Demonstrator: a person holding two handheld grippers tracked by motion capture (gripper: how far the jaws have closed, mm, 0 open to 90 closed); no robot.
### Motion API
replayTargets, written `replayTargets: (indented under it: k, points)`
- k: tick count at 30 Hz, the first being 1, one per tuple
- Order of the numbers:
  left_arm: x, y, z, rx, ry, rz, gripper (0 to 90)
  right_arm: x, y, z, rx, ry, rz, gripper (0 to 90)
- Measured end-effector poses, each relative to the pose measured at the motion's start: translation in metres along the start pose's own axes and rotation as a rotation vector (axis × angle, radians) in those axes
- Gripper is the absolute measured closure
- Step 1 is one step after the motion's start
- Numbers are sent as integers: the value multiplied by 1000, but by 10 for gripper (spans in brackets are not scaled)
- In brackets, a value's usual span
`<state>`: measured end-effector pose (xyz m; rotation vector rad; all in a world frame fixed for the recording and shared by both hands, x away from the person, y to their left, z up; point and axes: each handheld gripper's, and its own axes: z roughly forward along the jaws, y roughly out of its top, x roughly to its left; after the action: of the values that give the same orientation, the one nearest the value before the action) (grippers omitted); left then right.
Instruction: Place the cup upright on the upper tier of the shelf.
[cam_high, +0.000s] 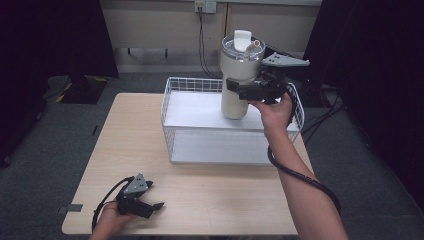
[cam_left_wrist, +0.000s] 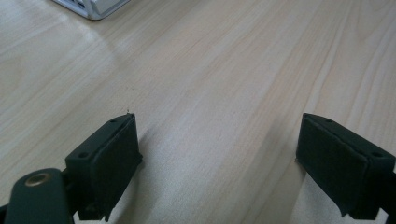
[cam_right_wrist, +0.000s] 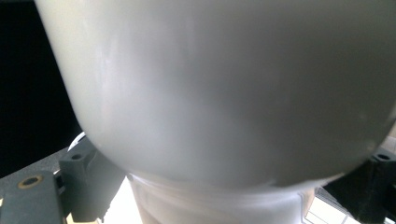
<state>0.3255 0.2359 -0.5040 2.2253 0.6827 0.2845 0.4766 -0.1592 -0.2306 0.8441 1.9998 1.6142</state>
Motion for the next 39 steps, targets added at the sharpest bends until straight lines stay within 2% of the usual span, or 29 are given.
replayTargets:
  k: [11, 21, 29, 39]
  points:
    - [0, 0, 0, 0, 0, 0, 127, -8, -6, 7, 2, -6, 18, 100]
    - [0, 0, 0, 0, 0, 0, 127, -10, -9, 13, 12, -14, 5, 100]
    - [0, 0, 0, 0, 0, -1, 127, -14, -13, 16, 4, -16, 27, 100]
    - [0, 0, 0, 0, 0, 0, 127, -14, -12, 19, 6, -17, 10, 99]
